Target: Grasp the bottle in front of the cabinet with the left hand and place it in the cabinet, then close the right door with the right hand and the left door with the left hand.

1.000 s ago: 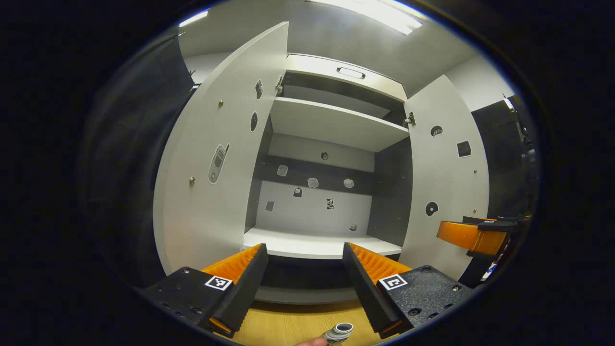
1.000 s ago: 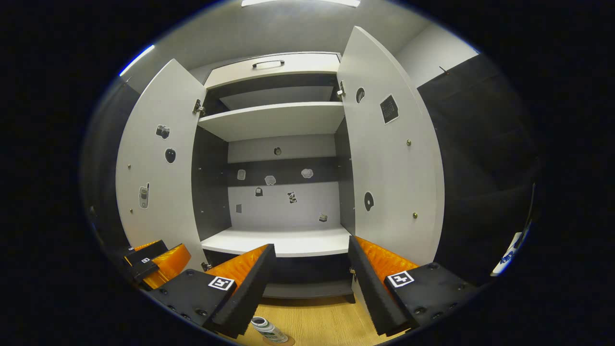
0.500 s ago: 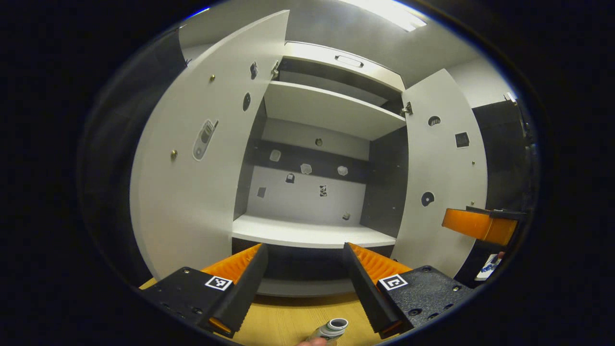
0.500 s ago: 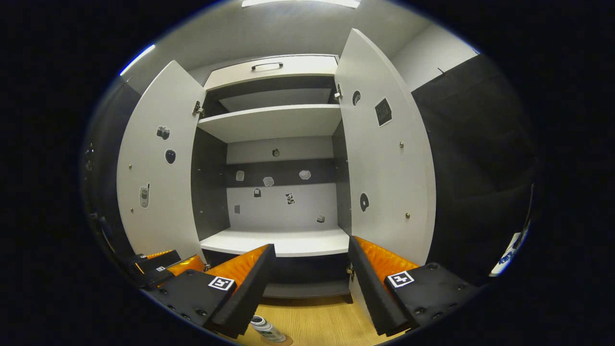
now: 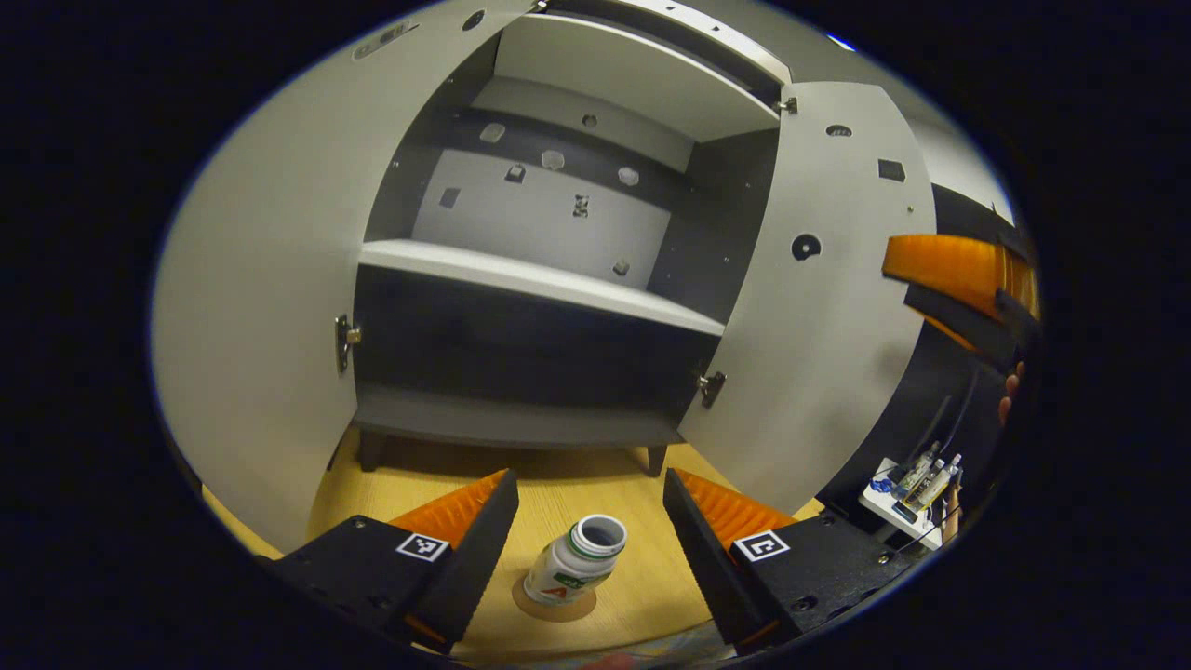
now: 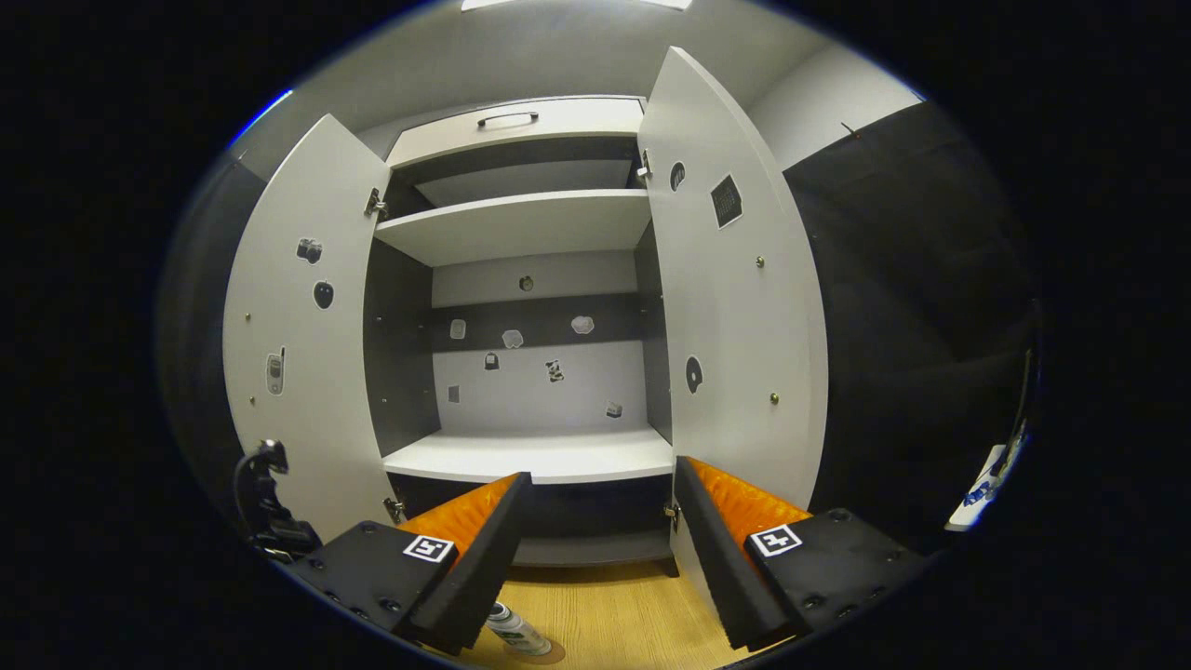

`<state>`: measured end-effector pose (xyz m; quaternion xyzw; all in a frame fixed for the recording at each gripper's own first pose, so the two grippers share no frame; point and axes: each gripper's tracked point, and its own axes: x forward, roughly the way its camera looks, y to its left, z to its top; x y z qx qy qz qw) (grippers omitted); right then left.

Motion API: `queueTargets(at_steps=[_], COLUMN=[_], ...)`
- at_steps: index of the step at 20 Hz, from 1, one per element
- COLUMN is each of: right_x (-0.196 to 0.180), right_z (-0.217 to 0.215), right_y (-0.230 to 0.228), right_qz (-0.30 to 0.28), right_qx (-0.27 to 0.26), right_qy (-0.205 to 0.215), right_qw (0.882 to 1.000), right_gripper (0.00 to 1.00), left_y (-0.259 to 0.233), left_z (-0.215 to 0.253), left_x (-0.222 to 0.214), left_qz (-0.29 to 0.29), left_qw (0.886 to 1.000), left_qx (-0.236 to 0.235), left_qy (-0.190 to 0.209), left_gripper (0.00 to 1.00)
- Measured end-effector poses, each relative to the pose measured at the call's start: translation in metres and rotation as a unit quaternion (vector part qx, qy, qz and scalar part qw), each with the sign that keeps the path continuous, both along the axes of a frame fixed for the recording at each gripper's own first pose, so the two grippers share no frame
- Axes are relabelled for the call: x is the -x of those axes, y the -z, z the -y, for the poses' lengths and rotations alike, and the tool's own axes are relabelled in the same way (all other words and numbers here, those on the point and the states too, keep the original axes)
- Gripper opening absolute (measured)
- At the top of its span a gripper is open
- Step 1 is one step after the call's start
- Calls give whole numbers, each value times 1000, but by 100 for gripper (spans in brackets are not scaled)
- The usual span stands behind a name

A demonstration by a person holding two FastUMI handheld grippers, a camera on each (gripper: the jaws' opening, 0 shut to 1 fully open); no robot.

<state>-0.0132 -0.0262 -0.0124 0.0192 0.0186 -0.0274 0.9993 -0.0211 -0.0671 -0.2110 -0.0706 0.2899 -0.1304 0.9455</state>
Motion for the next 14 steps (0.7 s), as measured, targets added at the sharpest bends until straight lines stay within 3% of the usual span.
queueTargets(at_steps=[1,6,7,11,12,14], right_x=[0,3,4,7,7,8], right_z=[1,0,2,7,7,10], right_y=[1,8,7,13,13,12], right_qz=[-3,-17,-18,-23,-25,-24], right_qx=[0,-2,1,8,6,6], right_qy=[1,-2,0,10,8,11], right_qw=[1000,1000,1000,1000,1000,1000], right_gripper=[94,94,99,99,94,99], left_y=[16,76,85,110,113,119], left_z=[1,6,6,5,5,3], left_x=[7,29,34,34,34,24], left_qz=[-31,-126,-138,-159,-165,-158], left_qw=[999,991,989,986,985,986], left_qx=[-2,-15,-23,-30,-28,-21], left_qy=[10,41,47,47,48,39], left_gripper=[96,96,96,96,97,94])
